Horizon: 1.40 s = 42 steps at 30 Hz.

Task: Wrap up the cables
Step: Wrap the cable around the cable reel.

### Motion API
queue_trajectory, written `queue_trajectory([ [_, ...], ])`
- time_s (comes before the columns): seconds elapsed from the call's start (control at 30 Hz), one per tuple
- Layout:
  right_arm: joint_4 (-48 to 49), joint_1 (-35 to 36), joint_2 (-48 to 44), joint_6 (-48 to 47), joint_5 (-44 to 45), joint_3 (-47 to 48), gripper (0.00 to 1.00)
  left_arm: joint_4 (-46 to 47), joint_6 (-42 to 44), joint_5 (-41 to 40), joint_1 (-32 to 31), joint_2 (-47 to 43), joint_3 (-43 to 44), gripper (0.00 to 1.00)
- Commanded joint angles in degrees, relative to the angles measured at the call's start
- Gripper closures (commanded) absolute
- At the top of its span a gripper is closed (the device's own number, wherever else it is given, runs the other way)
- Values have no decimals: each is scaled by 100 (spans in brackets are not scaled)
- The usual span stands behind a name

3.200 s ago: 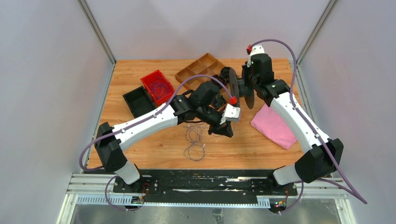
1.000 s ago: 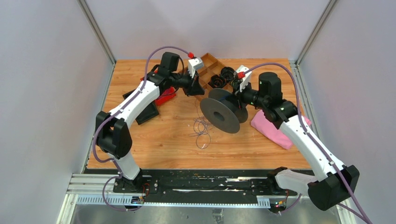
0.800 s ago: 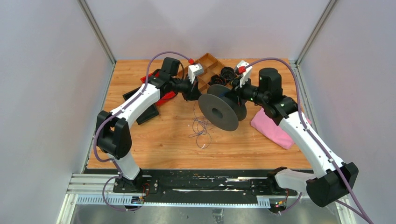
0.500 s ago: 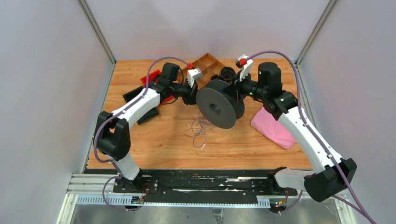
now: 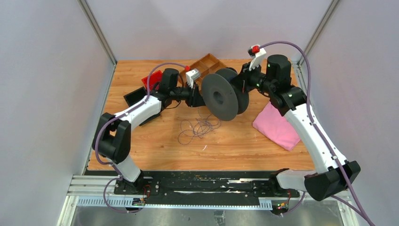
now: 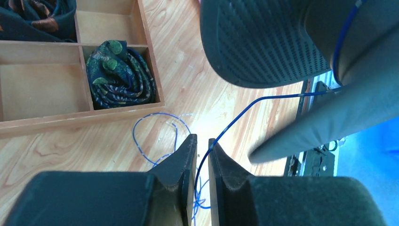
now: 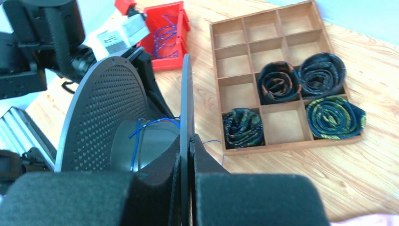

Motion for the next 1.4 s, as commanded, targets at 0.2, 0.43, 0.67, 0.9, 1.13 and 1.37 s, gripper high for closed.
queue_trajectory([
  [0.2, -67, -460, 79, 718, 779, 627, 100, 1084, -753, -247, -146, -176, -580, 85],
  [0.43, -271, -644, 311, 1108, 1068, 915, 100, 1088, -481, -521, -573, -160, -698, 87],
  [0.67, -440, -670, 466, 1080, 1668, 1203, 99, 1096, -149, -826, -1181, -207, -774, 89],
  [0.9, -502, -654, 609, 1046, 2392, 1142, 99, 1097, -147, -500, -1597, -103, -543, 86],
  [1.13, -286, -533, 536, 872, 2928, 755, 99, 337, 444, -341, -1988, -33, 6, 97],
  [1.37, -20, -427, 448, 635, 3276, 369, 99, -702, 1010, -239, -2419, -13, 619, 98],
])
